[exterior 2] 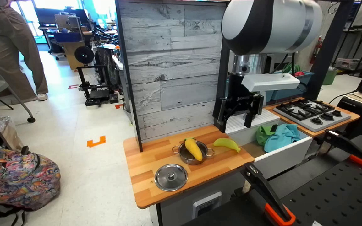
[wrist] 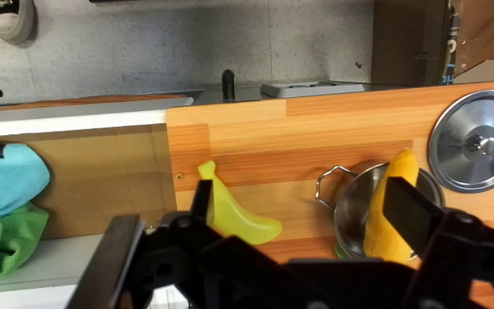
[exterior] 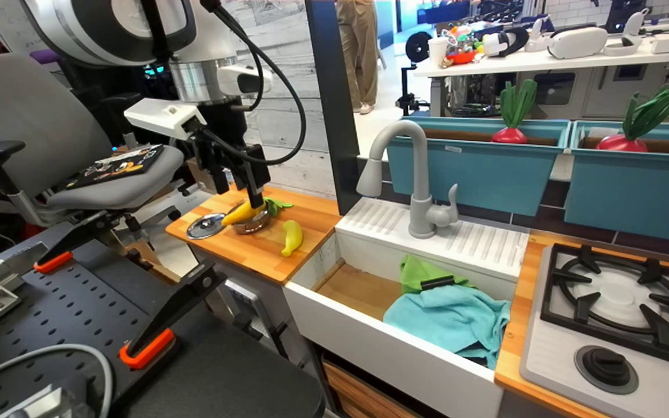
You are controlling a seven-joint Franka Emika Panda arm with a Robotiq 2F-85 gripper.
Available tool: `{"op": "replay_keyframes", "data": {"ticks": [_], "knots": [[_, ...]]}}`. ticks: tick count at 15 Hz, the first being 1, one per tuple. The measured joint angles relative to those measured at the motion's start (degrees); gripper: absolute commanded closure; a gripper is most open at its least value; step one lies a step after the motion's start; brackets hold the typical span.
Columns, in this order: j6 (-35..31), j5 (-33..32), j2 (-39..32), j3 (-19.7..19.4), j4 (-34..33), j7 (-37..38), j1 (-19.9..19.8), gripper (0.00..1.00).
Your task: Put the carrot plushie on the table
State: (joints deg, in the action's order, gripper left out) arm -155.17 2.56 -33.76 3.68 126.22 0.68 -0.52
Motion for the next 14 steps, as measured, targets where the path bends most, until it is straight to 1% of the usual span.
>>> {"op": "replay_keyframes", "data": {"ticks": [4,10,14], "knots": [[0.04,0.19,-2.11,0.72,-1.93,0.47,0.64,0.0],[-0.13,0.19,-8.43,1.19,-7.85,2.65,3.59,0.0],[-2.77,0.19,-12.24,1.86,-11.67,4.32,5.55,0.0]]}}
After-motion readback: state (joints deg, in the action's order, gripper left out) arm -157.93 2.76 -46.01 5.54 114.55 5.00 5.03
